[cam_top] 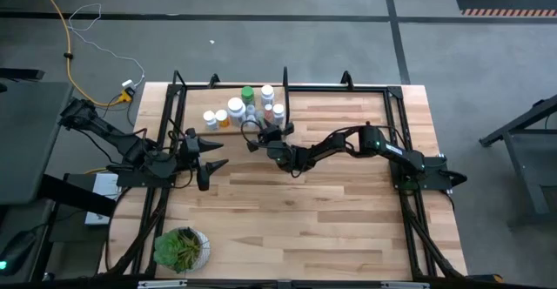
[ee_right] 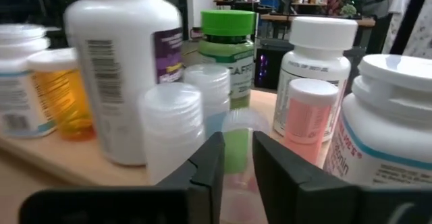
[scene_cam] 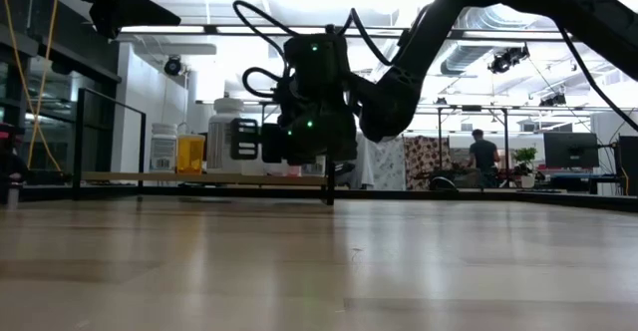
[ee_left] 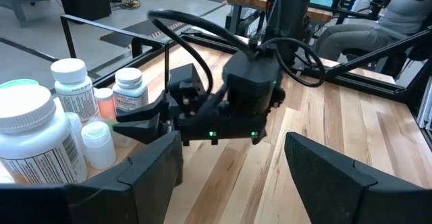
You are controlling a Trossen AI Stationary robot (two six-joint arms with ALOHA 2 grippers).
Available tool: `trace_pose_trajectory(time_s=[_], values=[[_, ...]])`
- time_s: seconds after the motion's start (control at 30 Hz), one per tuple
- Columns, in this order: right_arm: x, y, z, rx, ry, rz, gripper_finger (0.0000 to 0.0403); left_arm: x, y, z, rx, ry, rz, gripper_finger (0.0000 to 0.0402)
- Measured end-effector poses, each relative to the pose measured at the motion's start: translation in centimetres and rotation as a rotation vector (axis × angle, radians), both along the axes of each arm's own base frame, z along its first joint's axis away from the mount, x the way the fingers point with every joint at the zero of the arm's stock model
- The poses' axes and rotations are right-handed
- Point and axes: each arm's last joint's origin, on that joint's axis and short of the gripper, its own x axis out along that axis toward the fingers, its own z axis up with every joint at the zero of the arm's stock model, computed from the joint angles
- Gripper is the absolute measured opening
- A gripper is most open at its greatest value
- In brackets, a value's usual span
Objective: Pick and place medicine bottles onto shelf by color
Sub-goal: Adjust the small green pill bottle on the shelf
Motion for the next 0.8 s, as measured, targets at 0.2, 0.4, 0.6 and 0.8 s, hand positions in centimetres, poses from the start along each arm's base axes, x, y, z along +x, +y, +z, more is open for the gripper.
trace_pose_trajectory(time_s=[0.2, 0.4, 0.6, 0.8], values=[[0.0, 1.5, 1.0, -0.037, 0.051, 0.016, 0.0023, 0.0, 0.0, 0.0, -0.001, -0.002, 0.000, 0.0257], [-0.1, 3.0, 2.3, -0.071, 0.104, 0.021, 0.0003, 0.0, 0.0, 0.0, -0.002, -0.005, 0.000, 0.0257], [-0.2, 4.2, 4.6, -0.100, 0.107, 0.025, 0.0005, 0.0, 0.0, 0.1, -0.003, -0.006, 0.000, 0.0257], [-0.7, 4.8, 8.4, -0.101, 0.111, 0.111, 0.0017, 0.0, 0.0, 0.1, -0.003, -0.006, 0.000, 0.0257]])
